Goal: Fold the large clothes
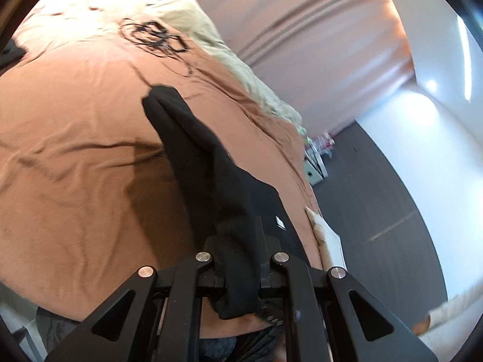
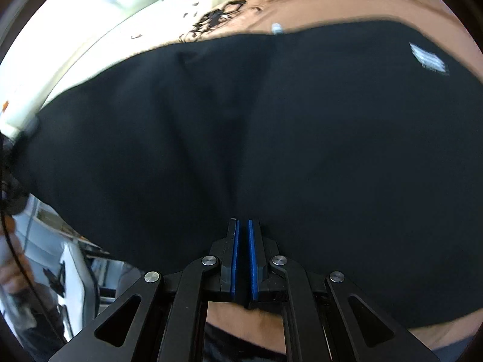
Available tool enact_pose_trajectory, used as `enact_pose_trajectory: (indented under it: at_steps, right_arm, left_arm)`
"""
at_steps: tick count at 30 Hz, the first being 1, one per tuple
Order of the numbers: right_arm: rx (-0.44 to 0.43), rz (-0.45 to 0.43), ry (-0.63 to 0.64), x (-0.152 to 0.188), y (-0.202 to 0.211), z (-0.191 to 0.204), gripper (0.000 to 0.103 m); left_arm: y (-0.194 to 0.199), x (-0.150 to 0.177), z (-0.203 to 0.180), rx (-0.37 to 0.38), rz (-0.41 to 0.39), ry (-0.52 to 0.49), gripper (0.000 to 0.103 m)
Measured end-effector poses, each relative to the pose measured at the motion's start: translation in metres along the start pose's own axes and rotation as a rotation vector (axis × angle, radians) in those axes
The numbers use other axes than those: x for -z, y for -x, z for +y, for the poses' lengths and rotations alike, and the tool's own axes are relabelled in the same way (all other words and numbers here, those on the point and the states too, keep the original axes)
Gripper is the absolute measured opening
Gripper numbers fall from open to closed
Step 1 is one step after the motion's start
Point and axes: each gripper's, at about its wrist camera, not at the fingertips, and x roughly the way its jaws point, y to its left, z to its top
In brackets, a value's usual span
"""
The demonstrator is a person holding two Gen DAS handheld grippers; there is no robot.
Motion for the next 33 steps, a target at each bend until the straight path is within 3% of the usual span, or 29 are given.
enact_pose_trajectory:
  at_steps: [5,9,11,13,15,25,31,33]
  right_arm:
    - [-0.040,-0.007,-0.042,0.010,0.022,-0.011,0.005]
    - [-0.038,-0.086,-0.057,0.010,0.059,-0.022,0.006]
    - [-0.030,-0.126,-0.086,0.006,0.078,-0.032,0.012]
    - [-0.034,-0.181,-0.110,0.003,0.099,-0.039,0.036]
    - [-0.017,-0.223,-0.108,0.006,0.117,-0.046,0.048]
    - [0.001,-0.265,-0.207,0.012,0.137,-0.097,0.048]
    - [0.010,-0.294,-0.269,0.021,0.141,-0.127,0.048]
    - [0.027,-0.303,-0.297,0.024,0.141,-0.137,0.048]
  left_arm:
    - [-0.015,-0.004,-0.053,0.029,0.018,-0.089,0.012]
    - [-0.032,-0.003,-0.089,0.044,0.045,-0.143,0.012]
    - [-0.044,0.000,-0.107,0.055,0.066,-0.166,0.012]
    - [-0.056,0.000,-0.121,0.062,0.082,-0.185,0.012]
    - [-0.072,0.003,-0.136,0.068,0.110,-0.206,0.012]
    - [-0.148,0.029,-0.186,0.064,0.231,-0.266,0.012]
    - [-0.206,0.057,-0.203,0.011,0.341,-0.271,0.013]
    - [-0.223,0.064,-0.201,0.006,0.389,-0.258,0.020]
